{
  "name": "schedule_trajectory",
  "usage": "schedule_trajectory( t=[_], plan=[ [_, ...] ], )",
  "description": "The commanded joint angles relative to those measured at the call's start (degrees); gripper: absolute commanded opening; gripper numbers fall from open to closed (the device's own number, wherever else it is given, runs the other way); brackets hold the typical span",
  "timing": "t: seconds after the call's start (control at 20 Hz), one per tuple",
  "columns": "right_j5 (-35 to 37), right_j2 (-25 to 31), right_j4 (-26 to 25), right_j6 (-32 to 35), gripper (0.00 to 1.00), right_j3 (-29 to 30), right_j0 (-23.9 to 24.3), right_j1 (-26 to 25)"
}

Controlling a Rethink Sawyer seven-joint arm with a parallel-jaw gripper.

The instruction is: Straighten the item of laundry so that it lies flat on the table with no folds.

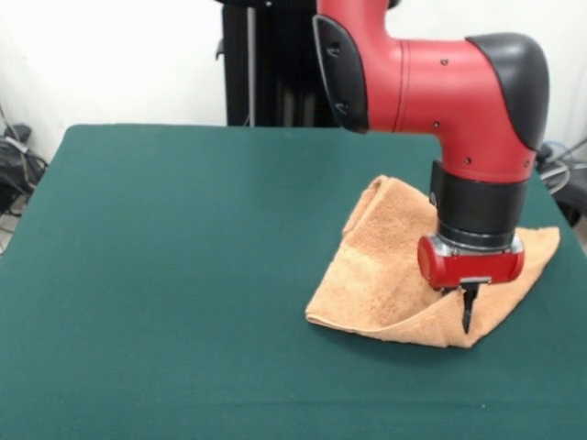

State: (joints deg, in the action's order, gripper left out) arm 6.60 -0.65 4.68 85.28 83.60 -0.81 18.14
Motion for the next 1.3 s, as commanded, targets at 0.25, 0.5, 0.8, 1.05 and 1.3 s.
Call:
schedule_trajectory(
  t=[0.25, 0.5, 0.8, 1.05, 1.3],
  plan=[
    [8.5, -10.3, 6.7, 14.8, 0.0, -8.1, -7.2, -5.1],
    [15.5, -25.7, 10.2, 20.5, 0.0, -13.6, -16.0, -10.9],
    [18.4, -32.0, 11.9, 23.1, 0.0, -15.6, -19.4, -14.1],
    [24.2, -37.9, 13.4, 27.2, 0.0, -17.9, -21.9, -17.3],
    [26.7, -39.9, 14.3, 30.2, 0.0, -18.3, -22.7, -18.6]
  ],
)
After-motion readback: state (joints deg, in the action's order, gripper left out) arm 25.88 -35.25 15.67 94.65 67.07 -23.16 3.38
